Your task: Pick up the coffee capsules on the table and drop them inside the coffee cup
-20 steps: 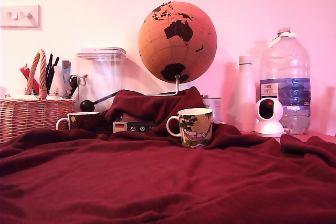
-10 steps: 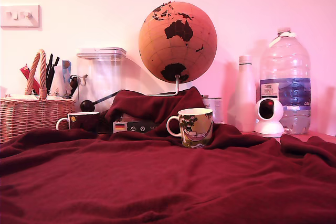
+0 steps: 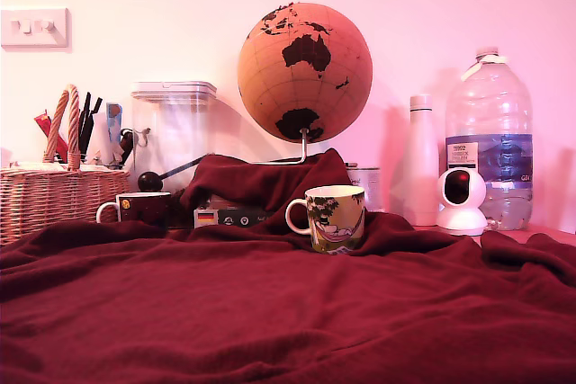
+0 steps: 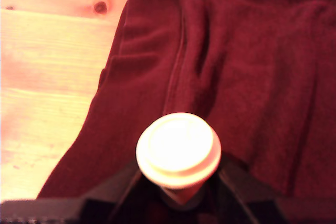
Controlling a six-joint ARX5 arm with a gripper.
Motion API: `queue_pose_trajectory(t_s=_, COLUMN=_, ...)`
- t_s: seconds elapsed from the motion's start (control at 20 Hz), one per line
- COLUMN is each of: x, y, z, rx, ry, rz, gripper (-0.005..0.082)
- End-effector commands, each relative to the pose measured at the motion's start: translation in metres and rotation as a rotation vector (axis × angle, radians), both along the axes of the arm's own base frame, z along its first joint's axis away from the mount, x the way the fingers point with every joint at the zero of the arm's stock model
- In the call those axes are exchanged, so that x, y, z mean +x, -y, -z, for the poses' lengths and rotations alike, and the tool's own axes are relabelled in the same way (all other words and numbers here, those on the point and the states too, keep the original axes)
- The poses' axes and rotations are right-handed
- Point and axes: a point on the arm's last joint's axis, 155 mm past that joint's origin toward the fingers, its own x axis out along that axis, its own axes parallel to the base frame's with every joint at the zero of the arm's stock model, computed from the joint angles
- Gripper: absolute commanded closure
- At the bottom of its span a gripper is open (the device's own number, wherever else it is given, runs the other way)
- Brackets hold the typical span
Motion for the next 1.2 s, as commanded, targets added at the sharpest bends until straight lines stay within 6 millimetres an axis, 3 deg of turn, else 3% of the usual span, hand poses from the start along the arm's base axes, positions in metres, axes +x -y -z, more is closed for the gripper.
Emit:
queue_pose_trajectory(t_s=0.0, x=0.003, y=-0.002, z=-0.002, rx=0.008, ry=0.012, rz=-0.004, gripper=0.0542)
queue_pose_trajectory(t_s=0.3, x=0.007, y=0.009, z=-0.010, rx=-0.019, ry=0.044, rz=0.051, gripper=0.0542)
queue_pose_trajectory(t_s=0.65, x=0.012, y=0.024, z=-0.034, rx=-0.040, ry=0.118, rz=0.130, gripper=0.0542)
queue_pose_trajectory(t_s=1.15, x=0.010, y=0.059, z=-0.122, rx=-0.083, ry=0.392, rz=0.319, gripper=0.0542)
